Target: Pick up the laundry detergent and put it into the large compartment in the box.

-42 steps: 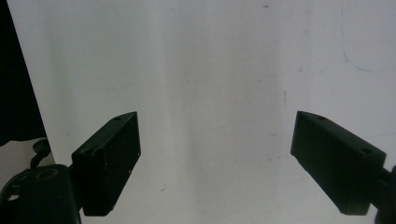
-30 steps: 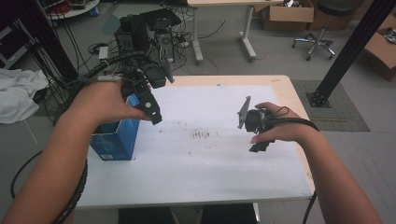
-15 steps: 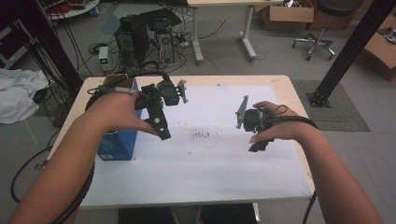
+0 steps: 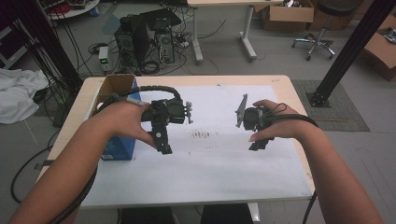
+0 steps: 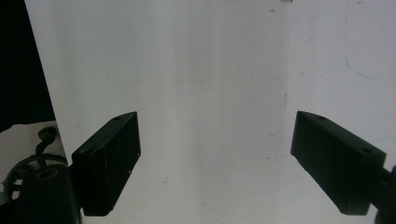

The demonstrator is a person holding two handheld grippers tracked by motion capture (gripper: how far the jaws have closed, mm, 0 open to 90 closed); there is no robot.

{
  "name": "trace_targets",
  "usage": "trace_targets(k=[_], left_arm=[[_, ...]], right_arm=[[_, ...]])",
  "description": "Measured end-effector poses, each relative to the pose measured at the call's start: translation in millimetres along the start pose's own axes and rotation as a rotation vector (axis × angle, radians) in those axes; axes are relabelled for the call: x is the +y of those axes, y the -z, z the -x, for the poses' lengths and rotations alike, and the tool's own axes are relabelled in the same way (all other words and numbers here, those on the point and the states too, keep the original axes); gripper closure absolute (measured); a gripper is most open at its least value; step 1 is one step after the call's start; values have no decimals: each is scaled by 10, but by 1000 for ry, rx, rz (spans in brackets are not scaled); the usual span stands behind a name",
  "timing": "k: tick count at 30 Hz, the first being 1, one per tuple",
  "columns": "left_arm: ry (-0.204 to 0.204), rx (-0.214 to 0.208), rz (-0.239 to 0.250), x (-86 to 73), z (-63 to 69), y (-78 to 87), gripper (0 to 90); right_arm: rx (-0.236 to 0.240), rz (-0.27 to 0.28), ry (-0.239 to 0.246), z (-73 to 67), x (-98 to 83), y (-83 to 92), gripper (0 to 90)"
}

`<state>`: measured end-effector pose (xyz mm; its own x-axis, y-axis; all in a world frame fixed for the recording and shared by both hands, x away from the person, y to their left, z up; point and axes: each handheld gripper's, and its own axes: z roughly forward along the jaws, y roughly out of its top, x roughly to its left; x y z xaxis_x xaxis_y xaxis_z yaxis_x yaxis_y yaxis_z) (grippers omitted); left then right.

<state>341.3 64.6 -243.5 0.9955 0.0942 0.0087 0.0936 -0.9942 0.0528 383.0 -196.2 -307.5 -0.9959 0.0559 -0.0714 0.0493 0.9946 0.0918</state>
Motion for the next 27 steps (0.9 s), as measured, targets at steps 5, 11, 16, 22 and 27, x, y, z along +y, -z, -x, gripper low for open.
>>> trace_targets(k=[5, 11, 16, 22, 27], left_arm=[[-3, -7, -8, -7, -16, -46, 1], [12, -2, -13, -26, -37, -36, 1], [4, 6, -4, -24, -35, -25, 1], [6, 3, -7, -6, -34, -33, 1], [-1, 2, -16, 1, -38, -51, 1]], right_arm=[[6, -2, 5, 1, 31, -17, 159], [10, 0, 7, 4, 59, -41, 160], [9, -3, 12, 1, 78, -36, 159], [9, -7, 14, -3, 88, -39, 160], [10, -1, 13, 3, 87, -44, 160]])
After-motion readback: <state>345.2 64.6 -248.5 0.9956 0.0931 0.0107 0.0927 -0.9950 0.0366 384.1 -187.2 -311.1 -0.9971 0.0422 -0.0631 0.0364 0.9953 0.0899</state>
